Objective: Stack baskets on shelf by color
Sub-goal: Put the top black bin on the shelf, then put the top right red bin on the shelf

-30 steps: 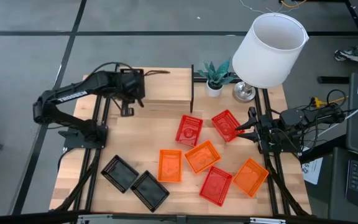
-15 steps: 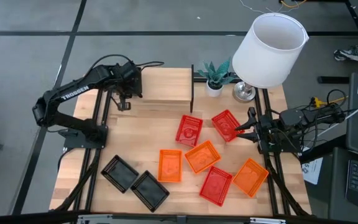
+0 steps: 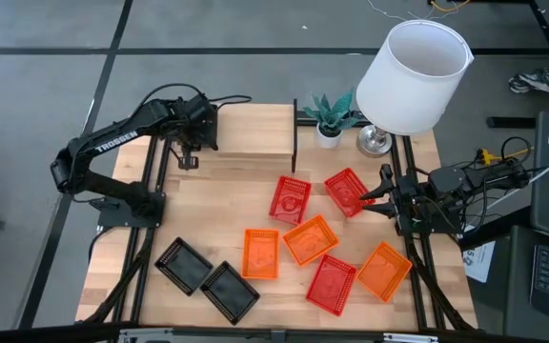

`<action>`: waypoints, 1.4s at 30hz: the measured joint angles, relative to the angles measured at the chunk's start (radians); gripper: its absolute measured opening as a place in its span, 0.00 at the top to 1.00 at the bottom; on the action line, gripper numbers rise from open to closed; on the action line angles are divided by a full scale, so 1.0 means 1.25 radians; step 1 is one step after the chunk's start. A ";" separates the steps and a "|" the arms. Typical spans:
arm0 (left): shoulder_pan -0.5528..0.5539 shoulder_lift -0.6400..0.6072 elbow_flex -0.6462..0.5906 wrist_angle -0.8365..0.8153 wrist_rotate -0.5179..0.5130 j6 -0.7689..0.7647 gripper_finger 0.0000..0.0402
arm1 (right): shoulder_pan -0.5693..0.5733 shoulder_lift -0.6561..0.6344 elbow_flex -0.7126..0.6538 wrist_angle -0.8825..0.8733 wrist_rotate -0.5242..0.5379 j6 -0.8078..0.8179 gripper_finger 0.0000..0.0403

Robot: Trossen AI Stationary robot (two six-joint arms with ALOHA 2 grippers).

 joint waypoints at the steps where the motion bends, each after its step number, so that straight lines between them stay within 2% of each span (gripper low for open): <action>1: 0.000 0.000 0.000 0.000 -0.009 -0.007 0.94 | 0.000 0.000 0.000 0.000 0.000 -0.001 0.72; 13: 0.000 0.000 0.000 0.001 -0.044 -0.018 0.80 | 0.000 0.000 0.000 0.000 0.000 -0.002 0.72; 18: 0.000 0.000 0.000 -0.004 -0.055 -0.018 0.80 | 0.000 0.000 0.000 0.000 0.000 0.000 0.72; 23: 0.000 0.000 0.000 -0.042 -0.124 -0.015 0.79 | 0.000 0.000 0.000 0.000 0.000 0.000 0.72; 32: -0.008 0.000 0.000 -0.037 -0.131 -0.016 0.79 | 0.000 0.000 0.000 0.000 0.000 0.000 0.72; 37: -0.037 0.000 0.000 -0.036 -0.132 -0.095 0.79 | 0.000 0.000 0.000 0.000 0.000 -0.002 0.72; 42: -0.060 -0.009 0.000 -0.039 -0.155 -0.120 0.79 | 0.000 0.000 0.000 -0.011 0.000 -0.002 0.72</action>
